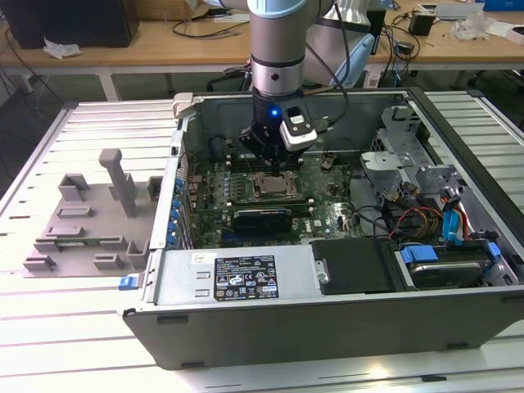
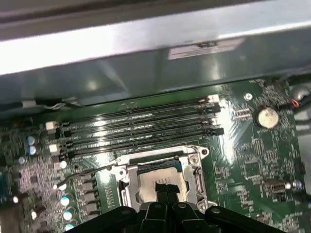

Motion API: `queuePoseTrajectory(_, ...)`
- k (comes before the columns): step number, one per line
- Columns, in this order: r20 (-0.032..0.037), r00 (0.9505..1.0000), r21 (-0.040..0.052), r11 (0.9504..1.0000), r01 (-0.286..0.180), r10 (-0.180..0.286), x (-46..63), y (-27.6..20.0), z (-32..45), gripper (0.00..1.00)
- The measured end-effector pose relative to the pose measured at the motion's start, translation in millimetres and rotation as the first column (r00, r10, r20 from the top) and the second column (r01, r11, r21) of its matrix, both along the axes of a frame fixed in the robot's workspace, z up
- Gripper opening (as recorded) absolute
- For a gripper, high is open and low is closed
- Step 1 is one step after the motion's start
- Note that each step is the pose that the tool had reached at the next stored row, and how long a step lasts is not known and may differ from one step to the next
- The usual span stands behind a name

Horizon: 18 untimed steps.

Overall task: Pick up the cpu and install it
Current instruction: 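Close the cpu cover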

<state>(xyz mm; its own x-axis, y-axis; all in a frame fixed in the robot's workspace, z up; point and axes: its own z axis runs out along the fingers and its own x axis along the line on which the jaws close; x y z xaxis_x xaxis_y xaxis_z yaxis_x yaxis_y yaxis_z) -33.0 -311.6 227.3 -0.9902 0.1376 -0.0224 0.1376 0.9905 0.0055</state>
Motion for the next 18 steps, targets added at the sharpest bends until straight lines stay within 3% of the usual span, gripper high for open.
queuePoseTrajectory(12,-0.0001,0.9962,-0.0017,0.9962,-0.087,0.087,-4.1,-2.5,-2.8,0.11)
queuePoseTrajectory(18,0.0000,0.9853,-0.0016,0.9853,-0.171,0.171,-5.0,-2.5,-3.1,0.11)
